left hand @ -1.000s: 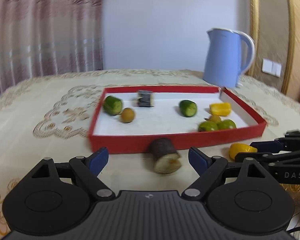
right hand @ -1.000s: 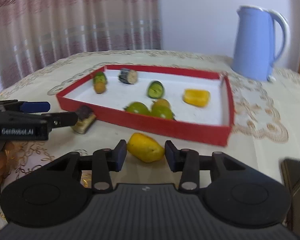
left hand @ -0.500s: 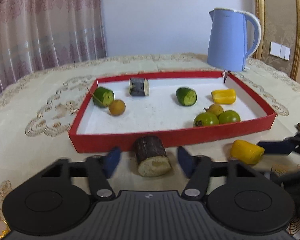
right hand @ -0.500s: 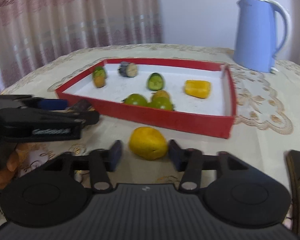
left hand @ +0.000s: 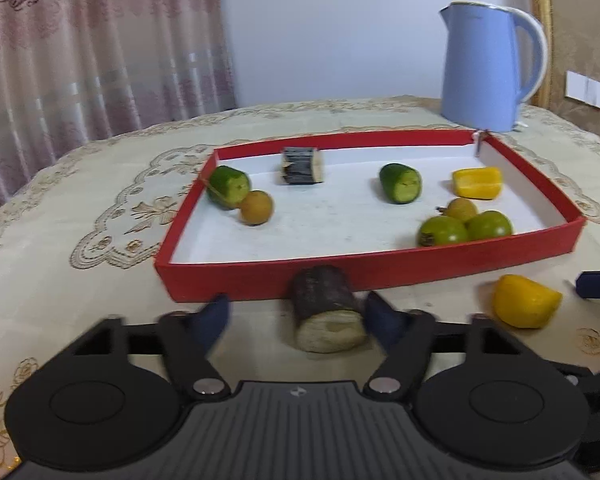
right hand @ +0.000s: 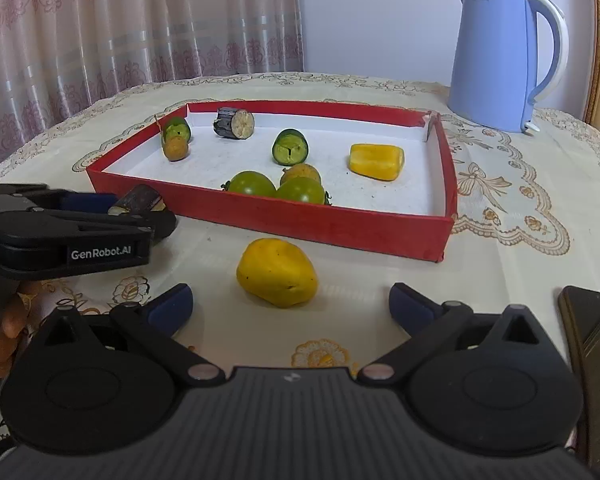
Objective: Organize fruits
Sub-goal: 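Move the right gripper to the yellow mango beside the tray, then close the left gripper on the dark eggplant piece while the right gripper closes on the yellow mango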
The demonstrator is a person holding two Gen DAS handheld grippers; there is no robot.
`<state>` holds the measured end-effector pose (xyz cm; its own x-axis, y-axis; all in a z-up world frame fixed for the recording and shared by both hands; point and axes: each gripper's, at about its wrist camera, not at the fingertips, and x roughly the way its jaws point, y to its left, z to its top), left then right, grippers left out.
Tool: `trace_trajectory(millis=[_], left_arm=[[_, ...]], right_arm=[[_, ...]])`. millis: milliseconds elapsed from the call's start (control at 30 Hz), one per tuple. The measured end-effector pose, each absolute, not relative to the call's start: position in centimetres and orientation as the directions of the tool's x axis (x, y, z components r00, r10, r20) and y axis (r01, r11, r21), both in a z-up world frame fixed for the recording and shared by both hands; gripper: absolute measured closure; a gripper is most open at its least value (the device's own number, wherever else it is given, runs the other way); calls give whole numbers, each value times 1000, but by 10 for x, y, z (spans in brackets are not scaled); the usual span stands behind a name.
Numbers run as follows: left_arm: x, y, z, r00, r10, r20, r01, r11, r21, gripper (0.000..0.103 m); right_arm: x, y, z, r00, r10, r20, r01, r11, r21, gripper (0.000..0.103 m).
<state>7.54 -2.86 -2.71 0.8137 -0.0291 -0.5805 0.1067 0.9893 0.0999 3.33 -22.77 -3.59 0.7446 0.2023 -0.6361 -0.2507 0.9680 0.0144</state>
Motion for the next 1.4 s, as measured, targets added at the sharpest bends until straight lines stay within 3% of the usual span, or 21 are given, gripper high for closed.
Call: trace_trajectory(millis=[667,800,1167,1233,1400], left_arm=[[77,-23,-29,799,-47,-600,102,993,58,14],[78,-21,-29,786,-63,-615,112,993,42,3],[70,-24,-26,818,-112,-565,168,985,48,5],[71,-23,-26,808,-138,-573,188,982,28,27],[72,-20,-27,797,-157,-583,193,981,0,54]], right_arm=[[34,-224,-36,743,185,-643,-251,968,-12,0],[34,-224,-36,743,184,-643,-251,968,-13,0],[34,-224,-35,744,186,-641,-248,969,-6,0],[34,-224,-35,744,185,-642,-248,969,-9,0],[34,-223,-35,744,185,-642,-248,969,-9,0]])
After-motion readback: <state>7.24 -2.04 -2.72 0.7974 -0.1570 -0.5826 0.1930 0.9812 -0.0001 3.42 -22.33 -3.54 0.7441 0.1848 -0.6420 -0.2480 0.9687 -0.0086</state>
